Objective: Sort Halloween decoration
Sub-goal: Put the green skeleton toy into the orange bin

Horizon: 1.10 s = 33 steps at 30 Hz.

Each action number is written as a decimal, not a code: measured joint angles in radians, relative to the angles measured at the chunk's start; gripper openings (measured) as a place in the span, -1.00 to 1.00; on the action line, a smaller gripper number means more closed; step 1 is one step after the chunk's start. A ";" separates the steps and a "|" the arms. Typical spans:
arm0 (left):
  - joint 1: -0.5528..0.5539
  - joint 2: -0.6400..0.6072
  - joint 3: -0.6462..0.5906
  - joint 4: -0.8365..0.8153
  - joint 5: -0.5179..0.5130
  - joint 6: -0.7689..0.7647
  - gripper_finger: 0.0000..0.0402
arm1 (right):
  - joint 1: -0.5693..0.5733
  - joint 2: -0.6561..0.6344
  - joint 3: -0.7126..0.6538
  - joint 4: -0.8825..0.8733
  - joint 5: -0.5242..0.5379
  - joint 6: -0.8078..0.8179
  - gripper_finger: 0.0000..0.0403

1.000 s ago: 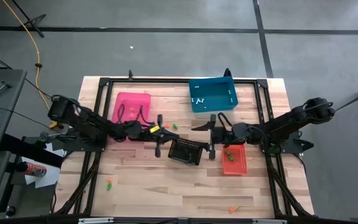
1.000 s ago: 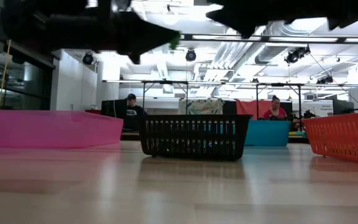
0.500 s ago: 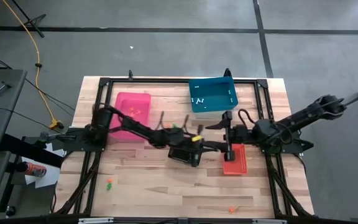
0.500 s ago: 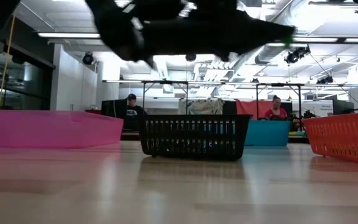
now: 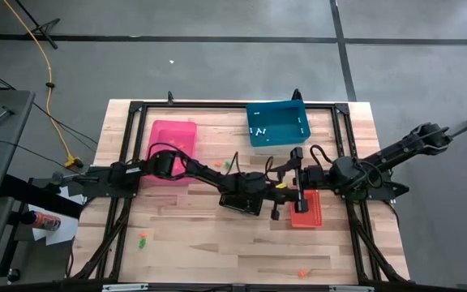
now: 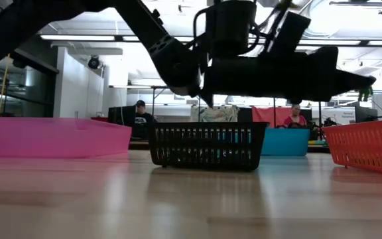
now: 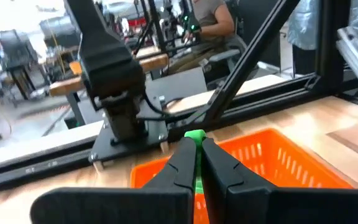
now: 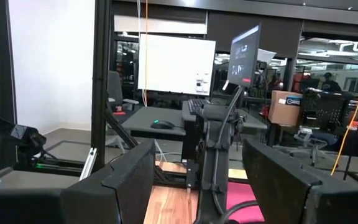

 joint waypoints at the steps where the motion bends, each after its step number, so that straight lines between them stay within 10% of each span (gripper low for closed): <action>1: 0.000 0.003 0.012 -0.023 -0.005 -0.012 -0.99 | 0.000 0.000 0.000 0.000 0.000 0.000 0.17; 14: -0.010 -0.028 0.144 -0.395 -0.016 -0.057 -0.26 | 0.000 0.000 0.000 0.004 0.000 0.000 0.17; 21: -0.013 -0.206 0.112 -0.897 0.002 -0.071 0.01 | 0.000 0.000 0.001 0.013 0.002 0.000 0.17; 25: -0.012 -0.342 -0.056 -0.912 0.028 -0.102 -0.01 | 0.000 0.000 0.001 0.006 -0.001 0.000 0.17; 33: -0.025 -0.779 -0.690 -0.398 0.013 -0.227 -0.13 | 0.000 0.000 0.001 -0.018 0.000 -0.025 0.17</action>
